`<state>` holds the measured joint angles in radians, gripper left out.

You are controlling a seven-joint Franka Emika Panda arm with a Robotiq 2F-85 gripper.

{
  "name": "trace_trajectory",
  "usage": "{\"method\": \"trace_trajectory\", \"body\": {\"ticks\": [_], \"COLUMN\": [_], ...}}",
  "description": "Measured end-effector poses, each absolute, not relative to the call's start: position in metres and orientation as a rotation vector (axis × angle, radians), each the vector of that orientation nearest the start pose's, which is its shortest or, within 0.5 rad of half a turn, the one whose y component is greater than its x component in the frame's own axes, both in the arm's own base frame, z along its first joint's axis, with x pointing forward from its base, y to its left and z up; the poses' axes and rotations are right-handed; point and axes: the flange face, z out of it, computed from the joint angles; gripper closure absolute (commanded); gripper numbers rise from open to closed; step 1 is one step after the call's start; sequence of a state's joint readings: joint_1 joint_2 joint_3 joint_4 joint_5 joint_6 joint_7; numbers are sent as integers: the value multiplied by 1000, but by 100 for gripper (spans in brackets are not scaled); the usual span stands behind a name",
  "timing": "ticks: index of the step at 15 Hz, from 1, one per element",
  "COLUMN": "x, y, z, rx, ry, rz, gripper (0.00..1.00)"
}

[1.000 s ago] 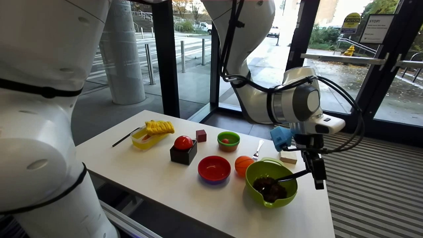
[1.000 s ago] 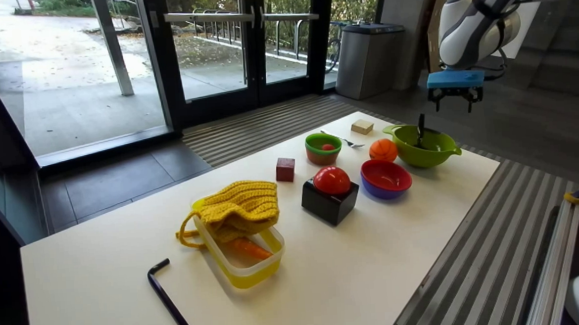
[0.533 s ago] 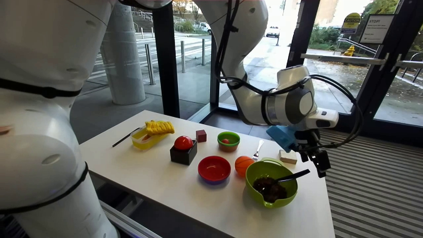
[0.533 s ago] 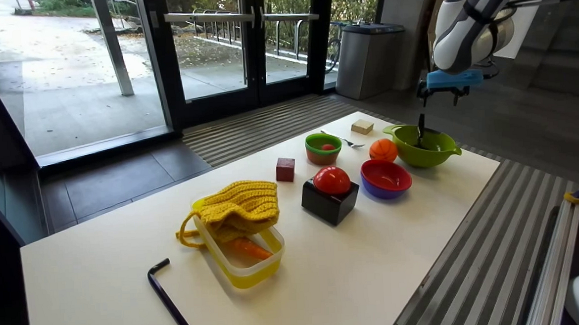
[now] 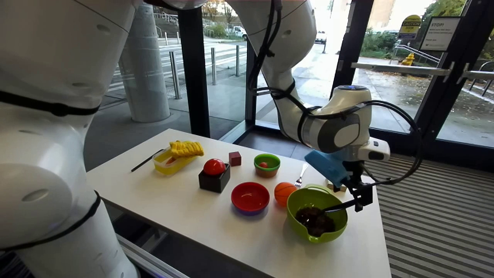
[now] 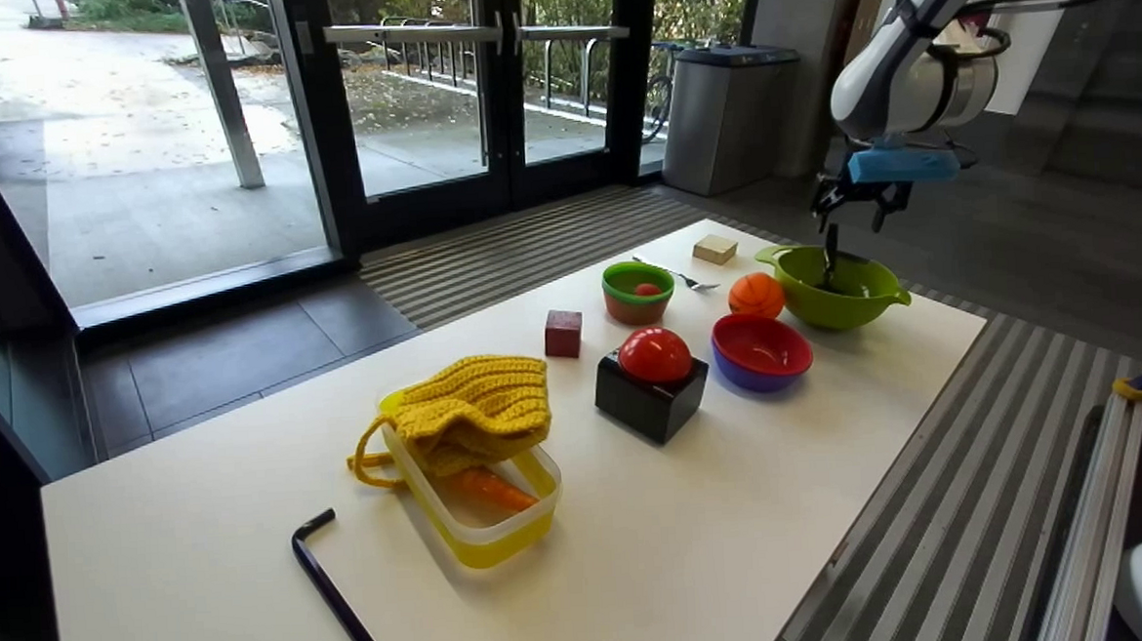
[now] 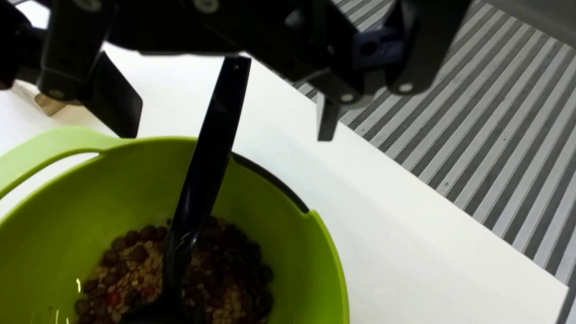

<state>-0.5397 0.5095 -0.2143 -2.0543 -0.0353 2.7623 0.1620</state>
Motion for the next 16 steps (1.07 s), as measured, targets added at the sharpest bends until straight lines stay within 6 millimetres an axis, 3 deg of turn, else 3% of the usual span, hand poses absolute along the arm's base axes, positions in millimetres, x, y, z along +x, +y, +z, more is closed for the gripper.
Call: {"method": "trace_trajectory", "body": {"ticks": [1,2,3,7,11,16], "x": [449,448,446,444,447,465], "y": [-417,-418,-421,-433,-441,-442], "z": [209,208,207,204,202,195], "rx": [-3011,-3013,-3017,-3030,-3036,-3047], "ry": [1337,1327,1324,1348,1368,1365], "rz": [-257,-246,-242,-245,-261,-281], "gripper": [4,21,9,0,0,0]}}
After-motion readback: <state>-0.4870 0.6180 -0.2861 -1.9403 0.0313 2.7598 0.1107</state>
